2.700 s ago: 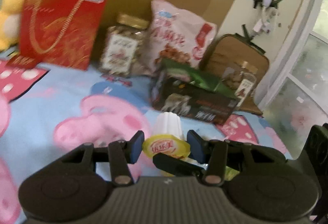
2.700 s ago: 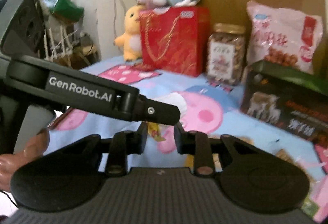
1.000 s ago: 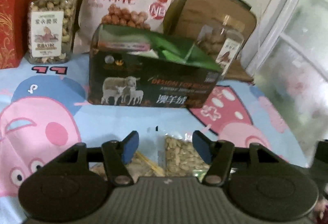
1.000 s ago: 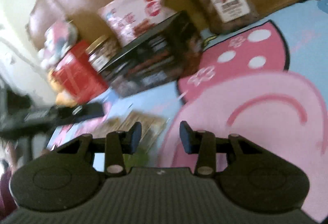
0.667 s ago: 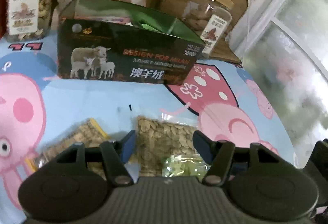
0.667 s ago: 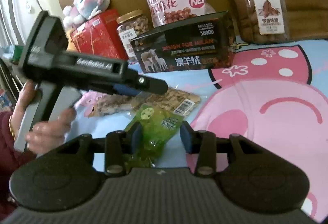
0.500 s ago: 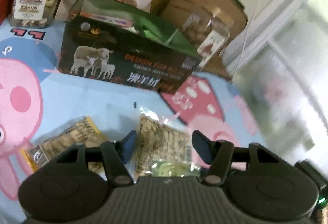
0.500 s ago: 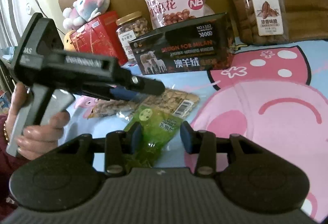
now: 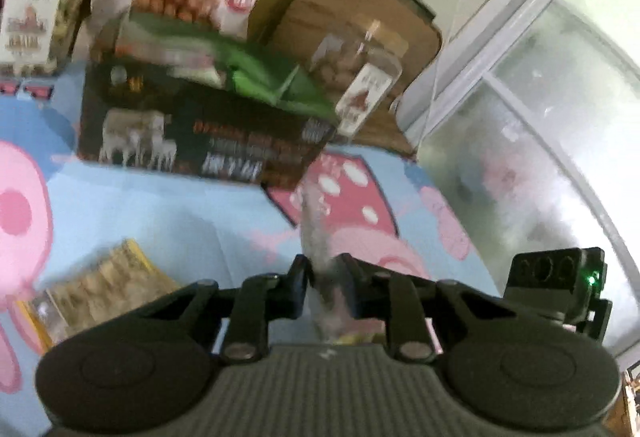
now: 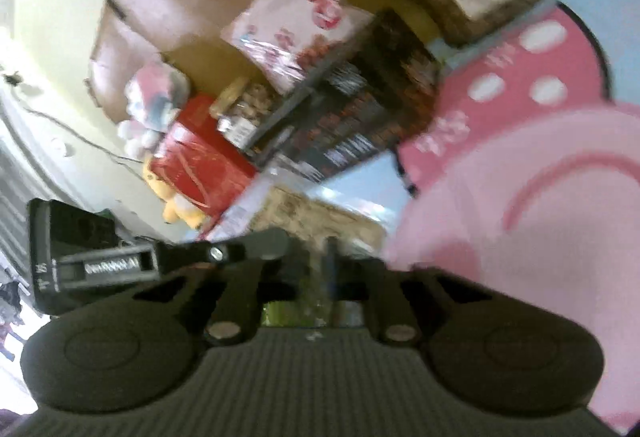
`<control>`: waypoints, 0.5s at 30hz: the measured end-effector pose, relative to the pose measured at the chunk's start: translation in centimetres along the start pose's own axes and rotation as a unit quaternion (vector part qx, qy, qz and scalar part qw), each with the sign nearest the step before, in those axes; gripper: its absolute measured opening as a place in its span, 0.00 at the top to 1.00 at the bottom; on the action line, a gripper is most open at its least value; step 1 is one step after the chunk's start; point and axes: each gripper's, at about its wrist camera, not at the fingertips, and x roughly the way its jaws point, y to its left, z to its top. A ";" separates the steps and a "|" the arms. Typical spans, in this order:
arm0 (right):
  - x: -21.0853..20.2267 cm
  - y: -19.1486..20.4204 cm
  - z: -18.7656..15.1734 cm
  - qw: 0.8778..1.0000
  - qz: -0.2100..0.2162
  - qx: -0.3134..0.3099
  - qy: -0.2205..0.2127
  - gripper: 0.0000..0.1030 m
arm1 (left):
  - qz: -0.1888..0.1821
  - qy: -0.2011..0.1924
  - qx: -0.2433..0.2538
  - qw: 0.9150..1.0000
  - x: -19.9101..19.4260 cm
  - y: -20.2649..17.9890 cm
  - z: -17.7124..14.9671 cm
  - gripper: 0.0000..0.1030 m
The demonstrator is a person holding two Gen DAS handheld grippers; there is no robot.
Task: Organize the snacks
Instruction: 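Grasp the clear nut bag with the left tool, then carry the clear nut bag with the left tool and drop it into the black box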
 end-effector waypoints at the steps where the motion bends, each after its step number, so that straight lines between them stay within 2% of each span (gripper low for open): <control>1: 0.0 0.6 0.3 1.000 0.001 -0.013 -0.007 0.92 | 0.004 -0.011 0.003 1.000 -0.5 -0.1 0.2 0.86; 4: 0.1 1.7 0.7 0.999 0.010 -0.030 -0.025 0.90 | 0.031 -0.031 0.008 0.999 -1.3 0.1 0.7 0.87; 6: 0.2 1.5 0.6 0.999 -0.010 -0.036 -0.032 0.81 | 0.036 -0.022 0.001 0.999 -1.0 0.8 0.7 0.87; 8: 0.6 0.8 0.2 0.999 -0.027 -0.027 -0.025 0.76 | 0.034 -0.017 -0.008 0.999 -0.6 1.4 0.6 0.87; 10: 0.9 0.1 -0.2 0.999 -0.035 -0.016 -0.007 0.75 | 0.036 -0.016 -0.018 0.999 -0.4 1.9 0.6 0.87; 11: 1.1 -0.1 -0.4 0.999 -0.039 -0.017 0.003 0.74 | 0.036 -0.014 -0.029 0.999 -0.2 2.3 0.7 0.83; 12: 1.4 -0.1 -0.6 0.999 -0.041 -0.020 0.012 0.67 | 0.040 -0.011 -0.044 0.998 0.0 2.9 0.8 0.78; 13: 1.7 0.0 -0.8 0.999 -0.041 -0.025 0.024 0.62 | 0.043 -0.005 -0.061 0.997 0.4 3.5 0.8 0.68; 14: 2.0 0.2 -0.9 0.998 -0.042 -0.031 0.030 0.56 | 0.047 -0.002 -0.072 0.996 0.6 4.0 0.7 0.67; 15: 2.2 0.5 -1.0 0.998 -0.045 -0.040 0.033 0.56 | 0.048 0.004 -0.081 0.996 0.9 4.5 0.6 0.72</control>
